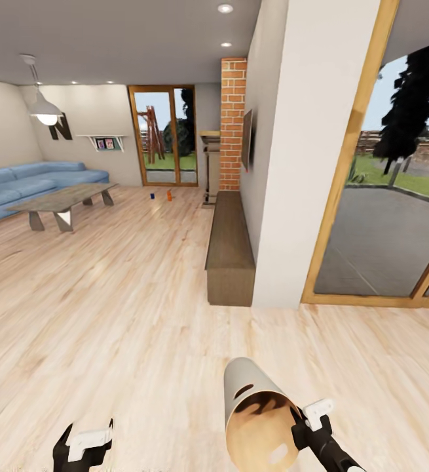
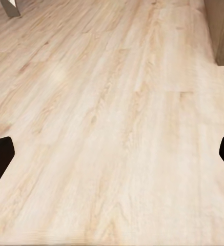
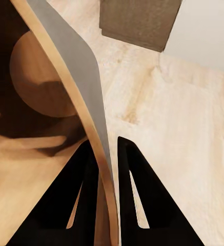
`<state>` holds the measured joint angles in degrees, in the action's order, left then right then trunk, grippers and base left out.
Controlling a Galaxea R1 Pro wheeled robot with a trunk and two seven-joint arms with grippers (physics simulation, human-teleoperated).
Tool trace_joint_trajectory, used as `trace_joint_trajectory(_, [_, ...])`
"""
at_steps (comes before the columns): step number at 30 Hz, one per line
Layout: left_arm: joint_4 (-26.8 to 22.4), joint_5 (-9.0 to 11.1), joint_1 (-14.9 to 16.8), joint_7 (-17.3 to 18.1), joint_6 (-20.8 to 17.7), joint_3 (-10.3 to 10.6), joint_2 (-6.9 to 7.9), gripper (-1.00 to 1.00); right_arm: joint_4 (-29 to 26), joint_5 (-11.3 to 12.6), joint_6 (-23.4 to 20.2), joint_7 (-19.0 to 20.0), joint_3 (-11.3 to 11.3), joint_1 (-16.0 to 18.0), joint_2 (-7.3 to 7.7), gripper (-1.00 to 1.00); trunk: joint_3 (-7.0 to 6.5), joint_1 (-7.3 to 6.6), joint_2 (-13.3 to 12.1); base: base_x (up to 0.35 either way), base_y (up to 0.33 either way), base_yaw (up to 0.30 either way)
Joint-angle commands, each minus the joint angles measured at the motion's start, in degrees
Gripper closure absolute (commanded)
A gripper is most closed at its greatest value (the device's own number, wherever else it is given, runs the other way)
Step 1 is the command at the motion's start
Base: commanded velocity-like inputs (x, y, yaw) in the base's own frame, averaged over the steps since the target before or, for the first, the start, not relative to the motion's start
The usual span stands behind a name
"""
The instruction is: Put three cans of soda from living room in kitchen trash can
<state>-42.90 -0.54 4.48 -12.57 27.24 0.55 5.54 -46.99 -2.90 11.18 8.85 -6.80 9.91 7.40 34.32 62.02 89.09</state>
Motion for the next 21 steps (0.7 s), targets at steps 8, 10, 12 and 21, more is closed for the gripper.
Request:
trace_joint_trajectory(8, [0.0,0.0,0.0,0.0,0.0,0.0,0.00,-1.00,-0.1,0.3,0.0,0.3,0.0,0.0,-0.01,1.00,-0.01,0.00,0.0,0.000,0.000,0.242])
trace_joint_trajectory(10, [0.0,0.0,0.0,0.0,0.0,0.0,0.00,-1.00,-0.1,0.3,0.0,0.3,0.0,0.0,-0.01,1.00,-0.01,0.00,0.0,0.000,0.000,0.243])
trace_joint_trajectory(12, [0.0,0.0,0.0,0.0,0.0,0.0,0.00,-1.00,-0.1,0.3,0.0,0.3,0.0,0.0,-0.01,1.00,-0.01,0.00,0.0,0.000,0.000,0.243])
trace_joint_trajectory(21, [0.0,0.0,0.0,0.0,0.0,0.0,0.00,-1.00,0.0,0.3,0.0,0.3,0.0,0.0,-0.01,1.00,-0.01,0.00,0.0,0.000,0.000,0.244])
